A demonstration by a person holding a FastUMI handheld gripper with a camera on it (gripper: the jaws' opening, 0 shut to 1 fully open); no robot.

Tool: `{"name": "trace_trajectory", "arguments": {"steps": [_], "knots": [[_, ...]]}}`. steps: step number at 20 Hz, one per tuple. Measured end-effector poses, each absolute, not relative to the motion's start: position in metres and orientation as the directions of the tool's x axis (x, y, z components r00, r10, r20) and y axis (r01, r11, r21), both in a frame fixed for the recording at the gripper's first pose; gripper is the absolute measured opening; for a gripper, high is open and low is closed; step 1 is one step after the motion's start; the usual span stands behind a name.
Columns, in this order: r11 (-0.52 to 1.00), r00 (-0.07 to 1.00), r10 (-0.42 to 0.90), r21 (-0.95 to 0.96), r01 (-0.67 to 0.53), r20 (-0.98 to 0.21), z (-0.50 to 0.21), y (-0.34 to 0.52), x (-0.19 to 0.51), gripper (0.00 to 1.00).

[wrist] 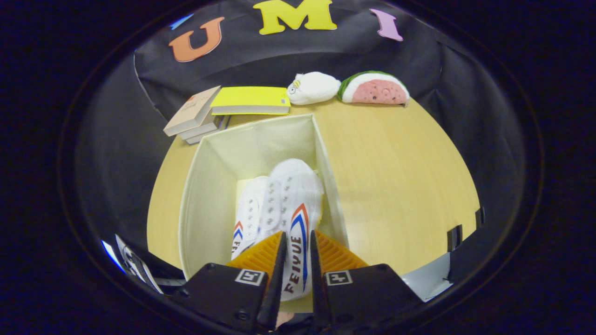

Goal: Open the storage box then place both shoes into the box .Put the left shoe in first, then the right shoe, with the right side of both shoes facing outward in a uniform manner.

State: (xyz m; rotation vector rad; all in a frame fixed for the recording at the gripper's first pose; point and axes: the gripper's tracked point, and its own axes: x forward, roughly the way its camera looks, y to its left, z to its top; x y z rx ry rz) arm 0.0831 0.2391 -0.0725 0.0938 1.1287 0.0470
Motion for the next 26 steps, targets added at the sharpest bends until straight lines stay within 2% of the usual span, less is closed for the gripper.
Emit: {"name": "trace_trajectory", "arguments": {"steps": [6,9,14,15,18,21,26], "knots": [[0.995,0.651,0.054,-0.013,-0.097,-0.757,-0.015,0.223,0.101,0.81],[0.985,0.775,0.052,-0.095,-0.144,-0.63,0.025,0.21,0.101,0.82],[0.987,0.929,0.071,-0.109,-0.118,-0.363,0.087,0.171,0.072,0.82],[0.988,0.951,0.077,-0.102,-0.113,-0.299,0.098,0.164,0.063,0.87],[0.995,0.982,0.077,-0.056,-0.087,-0.174,0.108,0.143,0.025,1.0],[0.998,0.997,0.048,-0.034,-0.05,-0.068,0.104,0.119,-0.005,1.0],[0.997,1.0,0.031,-0.072,-0.031,-0.003,0.08,0.107,-0.047,1.0]]}}
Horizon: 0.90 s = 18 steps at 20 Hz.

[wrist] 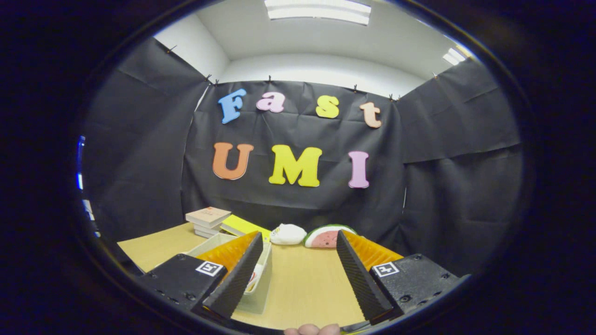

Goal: Open the storage box then place both shoes into the box .Put the left shoe in first, then the right shoe, with the right side of both shoes facing outward in a uniform manner.

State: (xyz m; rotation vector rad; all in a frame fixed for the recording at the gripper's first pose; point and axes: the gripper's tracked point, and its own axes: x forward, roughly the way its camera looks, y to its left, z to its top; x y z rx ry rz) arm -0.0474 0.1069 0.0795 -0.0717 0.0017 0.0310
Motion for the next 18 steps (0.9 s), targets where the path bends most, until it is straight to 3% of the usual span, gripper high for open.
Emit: {"name": "trace_trajectory", "arguments": {"steps": [12,18], "knots": [[0.997,0.996,0.054,-0.068,-0.049,0.066,0.054,0.136,-0.072,1.0],[0.997,0.997,0.076,-0.033,-0.075,0.021,0.044,0.153,-0.061,1.0]]}}
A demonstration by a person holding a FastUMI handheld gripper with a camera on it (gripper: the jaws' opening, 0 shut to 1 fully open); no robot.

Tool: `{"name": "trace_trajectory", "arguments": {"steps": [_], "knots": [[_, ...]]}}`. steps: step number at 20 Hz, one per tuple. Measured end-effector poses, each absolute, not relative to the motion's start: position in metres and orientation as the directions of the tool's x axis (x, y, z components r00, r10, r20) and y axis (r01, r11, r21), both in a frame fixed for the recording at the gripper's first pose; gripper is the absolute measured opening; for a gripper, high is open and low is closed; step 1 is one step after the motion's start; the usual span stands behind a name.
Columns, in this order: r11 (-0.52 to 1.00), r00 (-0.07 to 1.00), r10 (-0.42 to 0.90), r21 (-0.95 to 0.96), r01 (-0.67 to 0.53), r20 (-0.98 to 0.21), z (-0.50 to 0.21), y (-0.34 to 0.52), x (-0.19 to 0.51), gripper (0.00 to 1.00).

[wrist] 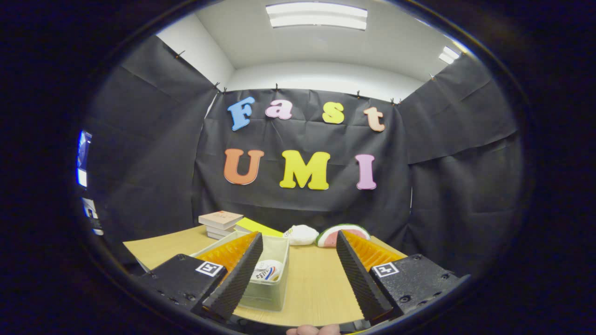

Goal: Open the storage box then place both shoes into the box .Put the left shoe in first, then the right shoe, with the right side of both shoes facing outward in a uniform manner.

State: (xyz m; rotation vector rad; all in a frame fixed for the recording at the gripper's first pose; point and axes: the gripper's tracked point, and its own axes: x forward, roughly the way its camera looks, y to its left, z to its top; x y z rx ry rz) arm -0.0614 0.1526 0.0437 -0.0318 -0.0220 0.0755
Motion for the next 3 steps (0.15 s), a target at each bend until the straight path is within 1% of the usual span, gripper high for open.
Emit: {"name": "trace_trajectory", "arguments": {"steps": [3], "knots": [[0.997,0.997,0.07,-0.033,-0.069,0.021,0.0557,0.1513,-0.0595,1.0]]}}
